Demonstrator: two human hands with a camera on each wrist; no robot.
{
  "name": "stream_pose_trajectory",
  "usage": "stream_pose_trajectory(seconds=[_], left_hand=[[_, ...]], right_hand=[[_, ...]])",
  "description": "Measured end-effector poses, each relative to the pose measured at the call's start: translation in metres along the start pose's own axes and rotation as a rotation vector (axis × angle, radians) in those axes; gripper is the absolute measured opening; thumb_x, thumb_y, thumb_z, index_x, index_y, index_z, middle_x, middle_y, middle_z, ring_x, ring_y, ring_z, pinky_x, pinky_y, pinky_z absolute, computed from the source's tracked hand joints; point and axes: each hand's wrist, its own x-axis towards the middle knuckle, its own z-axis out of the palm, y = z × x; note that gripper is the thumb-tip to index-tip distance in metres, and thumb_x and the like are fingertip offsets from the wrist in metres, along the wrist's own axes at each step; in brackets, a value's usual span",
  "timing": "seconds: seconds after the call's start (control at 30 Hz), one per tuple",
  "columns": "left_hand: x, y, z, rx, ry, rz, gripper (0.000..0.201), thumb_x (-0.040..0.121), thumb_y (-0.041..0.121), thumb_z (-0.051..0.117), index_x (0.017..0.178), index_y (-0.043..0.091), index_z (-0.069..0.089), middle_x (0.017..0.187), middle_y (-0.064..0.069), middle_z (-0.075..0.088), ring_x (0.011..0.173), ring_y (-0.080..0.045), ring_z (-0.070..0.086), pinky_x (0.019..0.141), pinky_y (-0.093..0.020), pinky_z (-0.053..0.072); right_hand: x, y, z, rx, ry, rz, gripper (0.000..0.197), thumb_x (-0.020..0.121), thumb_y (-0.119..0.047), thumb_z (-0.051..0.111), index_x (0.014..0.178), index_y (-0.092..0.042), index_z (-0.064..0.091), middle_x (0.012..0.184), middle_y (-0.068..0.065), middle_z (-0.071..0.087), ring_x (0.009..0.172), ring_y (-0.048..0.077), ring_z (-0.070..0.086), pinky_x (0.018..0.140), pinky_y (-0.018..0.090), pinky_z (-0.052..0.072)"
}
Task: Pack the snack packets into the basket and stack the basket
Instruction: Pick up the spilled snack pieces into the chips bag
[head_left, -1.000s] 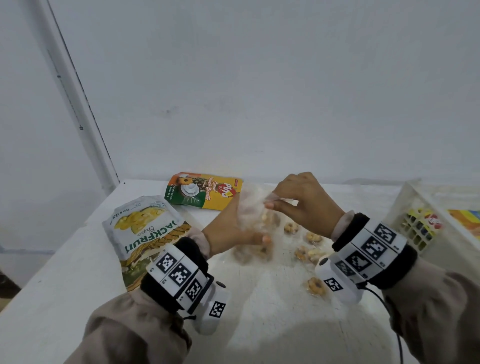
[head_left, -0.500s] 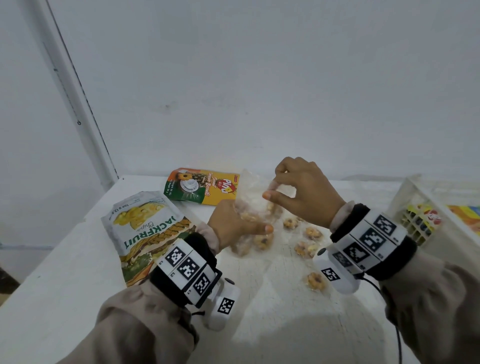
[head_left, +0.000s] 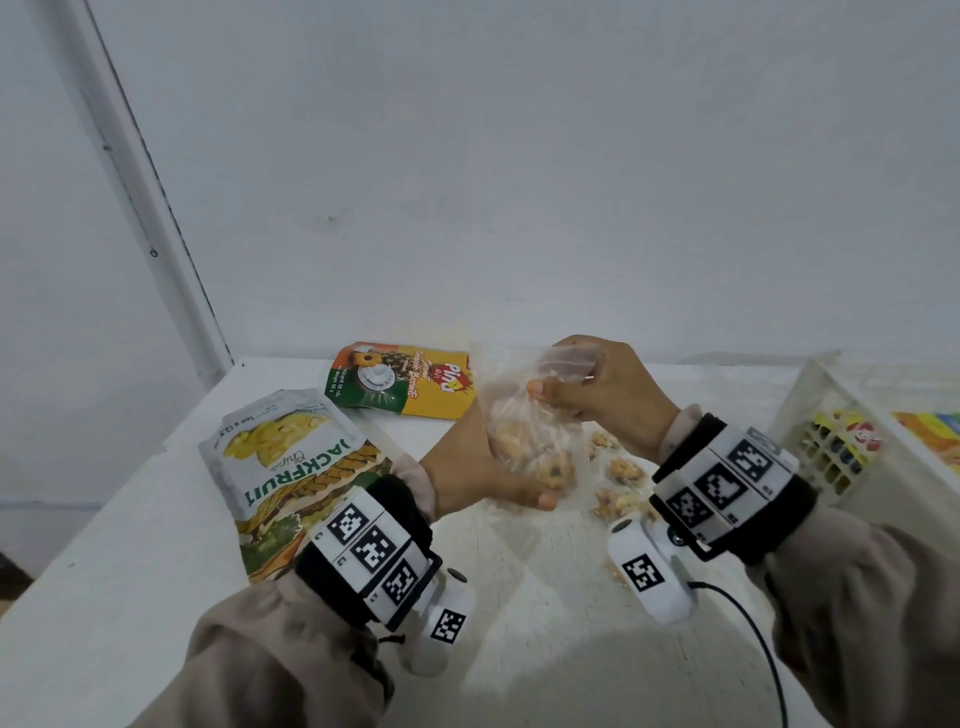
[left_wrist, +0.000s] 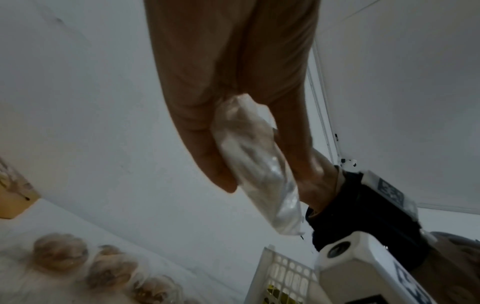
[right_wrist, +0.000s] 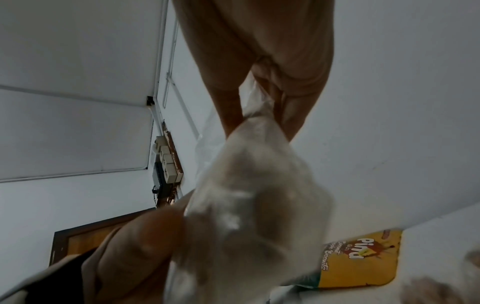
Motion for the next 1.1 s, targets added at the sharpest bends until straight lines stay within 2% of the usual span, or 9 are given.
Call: stream_pose_trajectory(seconds=[0.07,0.17,0.3,0.37,0.5,0.63,0.77,0.93,1.1], left_hand=[[0.003,-0.006,-0.002,0.011,0.059,0.057,0.086,0.053,0.004,0.086,0.126,0.014,0.041,0.115,-0.005,0.061,0.108,-0.011,0.06,0.087,-0.027,0.051],[0.006,-0.011,-0.003,0.021,0.131,0.023,0.073,0.056,0.01,0.083,0.12,0.012,0.047,0.11,-0.01,0.063,0.102,-0.019,0.063,0.087,-0.038,0.053],[0.006,-0.011,-0.003,0.059,0.131,-0.018,0.018,0.073,-0.004,0.073,0.085,0.004,0.062,0.069,0.005,0.069,0.064,-0.002,0.064,0.059,-0.016,0.048],[0.006,-0.01,-0.001,0.047,0.132,-0.036,0.026,0.076,-0.007,0.068,0.064,0.013,0.056,0.047,0.014,0.06,0.046,0.008,0.054,0.049,-0.007,0.038],[0.008,-0.015,0.0,-0.04,0.168,-0.084,0.008,0.073,-0.007,0.07,0.075,-0.001,0.064,0.055,0.002,0.062,0.048,-0.006,0.056,0.047,-0.016,0.041],[0.004,-0.013,0.001,-0.08,0.135,-0.089,0.01,0.072,-0.007,0.069,0.077,-0.005,0.06,0.046,0.007,0.058,0.041,-0.007,0.052,0.045,-0.014,0.038],[-0.001,-0.006,0.004,-0.076,0.113,-0.031,0.053,0.058,0.028,0.083,0.082,-0.011,0.056,0.069,-0.027,0.057,0.063,-0.039,0.054,0.063,-0.043,0.047],[-0.001,-0.009,0.002,-0.01,0.183,-0.057,0.046,0.072,0.01,0.076,0.04,0.014,0.043,0.033,0.011,0.033,0.032,-0.002,0.028,0.04,-0.013,0.025],[0.0,-0.015,0.001,0.006,0.147,-0.066,0.019,0.075,0.011,0.074,0.082,-0.003,0.065,0.067,-0.016,0.065,0.056,-0.014,0.059,0.051,-0.023,0.046]], right_hand=[[0.0,-0.002,0.001,0.031,0.015,0.0,0.012,0.076,-0.01,0.073,0.078,-0.016,0.063,0.062,-0.013,0.064,0.058,0.007,0.058,0.052,0.021,0.045],[-0.002,-0.004,0.0,0.063,0.008,0.008,0.011,0.077,-0.012,0.072,0.081,-0.011,0.061,0.065,-0.003,0.062,0.057,0.015,0.055,0.051,0.024,0.042],[-0.005,-0.003,-0.001,0.078,-0.017,0.057,0.017,0.077,-0.014,0.072,0.091,-0.011,0.062,0.076,0.008,0.064,0.074,0.026,0.063,0.066,0.047,0.052],[-0.006,-0.002,0.0,0.073,0.004,0.054,0.022,0.074,-0.015,0.073,0.092,-0.012,0.062,0.082,0.012,0.063,0.078,0.027,0.063,0.072,0.057,0.051],[-0.007,0.001,0.0,0.102,0.005,0.086,0.028,0.07,-0.013,0.077,0.092,-0.016,0.061,0.078,0.003,0.065,0.078,0.022,0.064,0.074,0.052,0.053],[-0.01,0.003,0.002,0.063,-0.016,0.053,0.025,0.069,-0.008,0.078,0.089,-0.006,0.063,0.072,-0.003,0.06,0.07,0.007,0.06,0.062,0.028,0.054],[-0.01,0.011,0.003,0.023,0.045,0.04,0.033,0.068,-0.012,0.08,0.098,-0.007,0.066,0.091,0.0,0.068,0.091,0.017,0.065,0.081,0.034,0.055],[-0.014,0.013,0.006,0.12,0.054,0.054,0.04,0.068,-0.008,0.078,0.104,-0.01,0.061,0.095,0.008,0.068,0.086,0.018,0.067,0.074,0.028,0.058],[-0.015,0.014,0.006,0.13,0.06,0.077,0.038,0.068,-0.014,0.076,0.101,-0.001,0.063,0.088,0.007,0.068,0.085,0.025,0.066,0.073,0.035,0.057]])
